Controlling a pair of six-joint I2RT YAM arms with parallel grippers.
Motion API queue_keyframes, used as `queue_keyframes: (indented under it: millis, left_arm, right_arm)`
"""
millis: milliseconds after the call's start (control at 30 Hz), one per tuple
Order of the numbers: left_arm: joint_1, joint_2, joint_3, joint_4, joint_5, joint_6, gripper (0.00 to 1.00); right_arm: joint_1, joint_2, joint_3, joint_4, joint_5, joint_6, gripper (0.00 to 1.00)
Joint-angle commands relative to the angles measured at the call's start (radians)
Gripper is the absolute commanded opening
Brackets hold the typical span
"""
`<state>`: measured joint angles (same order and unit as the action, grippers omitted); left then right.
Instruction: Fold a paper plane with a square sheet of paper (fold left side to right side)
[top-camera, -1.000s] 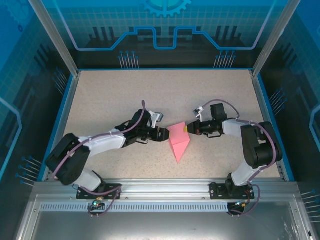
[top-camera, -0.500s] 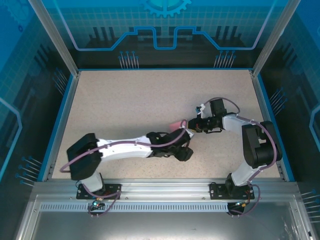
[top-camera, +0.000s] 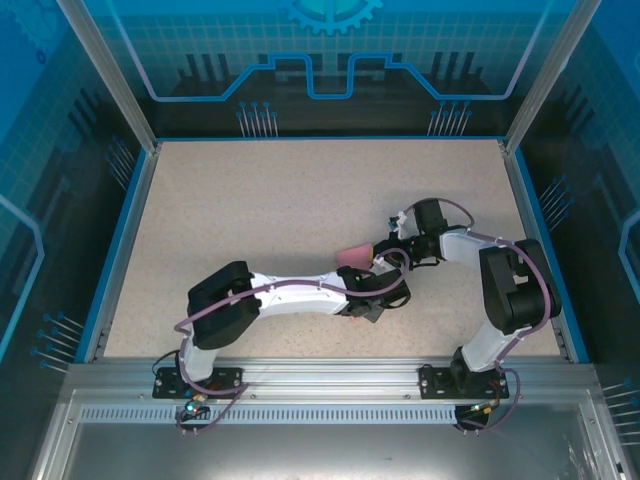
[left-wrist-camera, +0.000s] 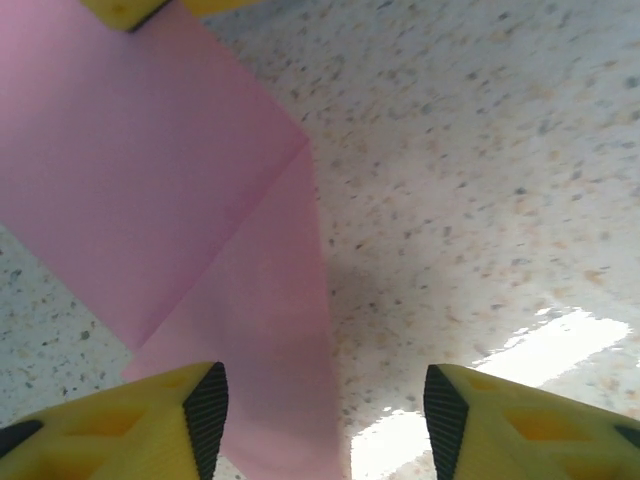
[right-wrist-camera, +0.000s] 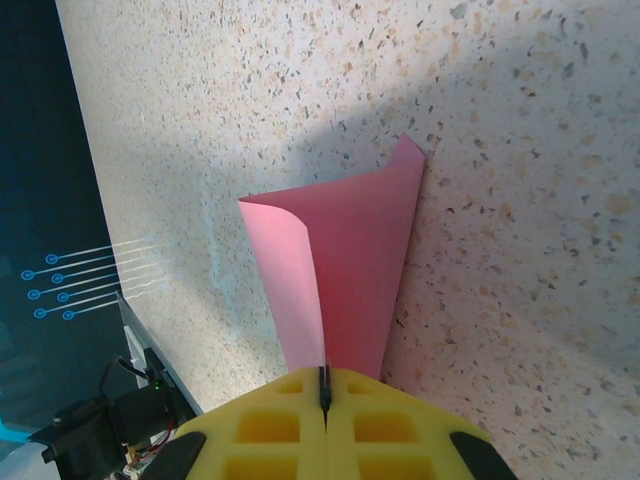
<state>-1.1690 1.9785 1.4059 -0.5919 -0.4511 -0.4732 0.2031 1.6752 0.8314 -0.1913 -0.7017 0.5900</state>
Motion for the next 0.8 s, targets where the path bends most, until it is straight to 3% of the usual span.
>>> queue_keyframes:
  millis: [0, 767]
  left_arm:
    - [-0.008, 0.030, 0.037, -0.070, -0.055, -0.038, 0.54]
    - [-0.008, 0.087, 0.071, -0.116, -0.066, -0.055, 0.14]
  right_arm:
    - [0.018, 0.014, 0.017, -0.011, 0.010, 0.017, 0.01]
    - [0.028, 0.029, 0.026, -0.007, 0.000, 0.001, 0.04]
